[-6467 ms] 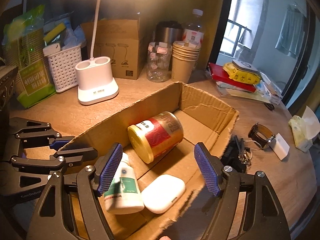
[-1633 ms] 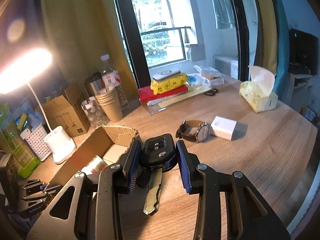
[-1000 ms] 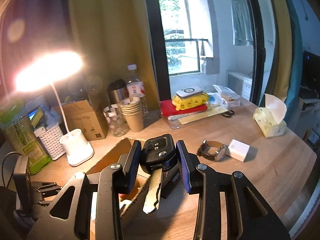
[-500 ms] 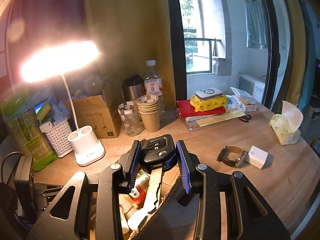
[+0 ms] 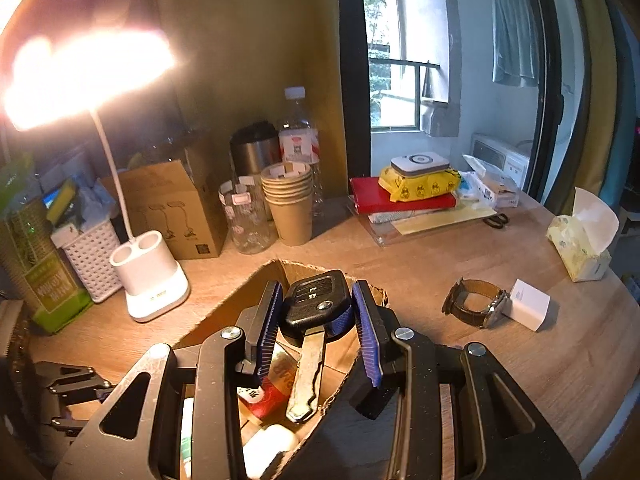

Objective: Organize rigid objects
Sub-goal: 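Lower the car key into the box and open the right gripper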

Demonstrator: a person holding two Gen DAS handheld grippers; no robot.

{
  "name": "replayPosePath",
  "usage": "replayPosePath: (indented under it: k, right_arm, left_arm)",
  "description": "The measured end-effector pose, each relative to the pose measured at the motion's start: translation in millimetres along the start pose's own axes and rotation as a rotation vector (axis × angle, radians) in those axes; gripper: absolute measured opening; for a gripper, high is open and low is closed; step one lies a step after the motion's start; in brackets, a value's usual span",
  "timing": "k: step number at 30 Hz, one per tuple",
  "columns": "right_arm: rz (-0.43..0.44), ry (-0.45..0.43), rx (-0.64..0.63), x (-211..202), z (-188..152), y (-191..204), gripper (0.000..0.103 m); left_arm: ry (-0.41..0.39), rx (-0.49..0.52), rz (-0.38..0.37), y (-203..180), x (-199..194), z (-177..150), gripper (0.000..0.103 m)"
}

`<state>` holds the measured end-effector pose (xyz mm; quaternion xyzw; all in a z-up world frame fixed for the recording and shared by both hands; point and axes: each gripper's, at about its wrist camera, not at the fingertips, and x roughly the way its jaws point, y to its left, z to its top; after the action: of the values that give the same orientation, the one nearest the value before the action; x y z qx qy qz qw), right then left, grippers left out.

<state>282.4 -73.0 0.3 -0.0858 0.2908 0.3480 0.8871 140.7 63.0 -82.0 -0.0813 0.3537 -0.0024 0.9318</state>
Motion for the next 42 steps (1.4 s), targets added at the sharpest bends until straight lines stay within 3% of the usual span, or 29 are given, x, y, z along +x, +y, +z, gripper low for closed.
replayPosePath:
  k: [24, 42]
  right_arm:
    - [-0.074, 0.132, -0.019, 49, -27, 2, 0.038]
    - [-0.109, 0.133, -0.056, 43, -31, 10, 0.039]
  left_arm:
    - [0.0, 0.0, 0.0, 0, 0, 0, 0.015]
    - [-0.003, 0.005, 0.005, -4, 0, -1, 0.015]
